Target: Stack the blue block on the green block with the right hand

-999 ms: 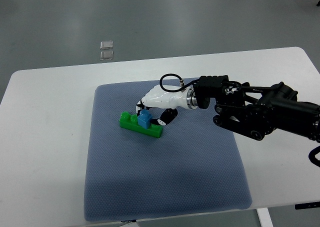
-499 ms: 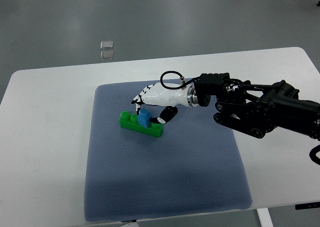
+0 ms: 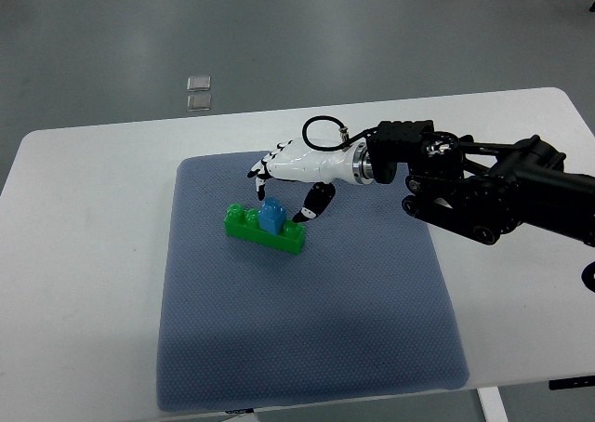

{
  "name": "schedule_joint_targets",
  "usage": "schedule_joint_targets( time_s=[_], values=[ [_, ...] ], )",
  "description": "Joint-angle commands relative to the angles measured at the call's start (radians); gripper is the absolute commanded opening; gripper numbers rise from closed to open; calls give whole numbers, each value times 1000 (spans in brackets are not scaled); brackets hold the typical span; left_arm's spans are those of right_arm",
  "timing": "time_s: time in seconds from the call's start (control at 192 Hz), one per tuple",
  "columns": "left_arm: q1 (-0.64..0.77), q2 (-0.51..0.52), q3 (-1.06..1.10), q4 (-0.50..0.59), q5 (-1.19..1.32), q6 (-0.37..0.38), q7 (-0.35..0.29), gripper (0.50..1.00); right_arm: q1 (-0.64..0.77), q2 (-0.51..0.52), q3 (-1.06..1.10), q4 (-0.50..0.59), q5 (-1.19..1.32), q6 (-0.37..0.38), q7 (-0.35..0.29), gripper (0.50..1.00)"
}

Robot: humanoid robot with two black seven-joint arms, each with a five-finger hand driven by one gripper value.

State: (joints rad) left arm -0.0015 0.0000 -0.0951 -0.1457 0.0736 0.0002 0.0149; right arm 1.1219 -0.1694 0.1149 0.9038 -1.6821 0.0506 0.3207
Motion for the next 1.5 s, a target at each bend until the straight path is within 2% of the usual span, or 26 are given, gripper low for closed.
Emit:
schedule_joint_targets(
  time_s=[0.0,0.411,0.578,0.864,1.124,1.368,1.493],
  values=[
    [0,0,0,0,0,0,0,1000,9,-9,2,3,2,0,0,901],
    [0,0,0,0,0,0,0,1000,65,-50,9,1,12,2,0,911],
    [0,0,0,0,0,0,0,1000,87,-76,46,-13,91,3,-3,911],
    [0,0,0,0,0,0,-1,1000,73,-79,242,-74,593,3,-3,911],
    [0,0,0,0,0,0,0,1000,-40,-24,338,-137,1035,-8,-12,913],
    [0,0,0,0,0,0,0,1000,-126,25,417,-275,1525,-9,-14,911],
    [0,0,0,0,0,0,0,1000,-171,53,427,-301,1690,-8,-14,911]
  ],
)
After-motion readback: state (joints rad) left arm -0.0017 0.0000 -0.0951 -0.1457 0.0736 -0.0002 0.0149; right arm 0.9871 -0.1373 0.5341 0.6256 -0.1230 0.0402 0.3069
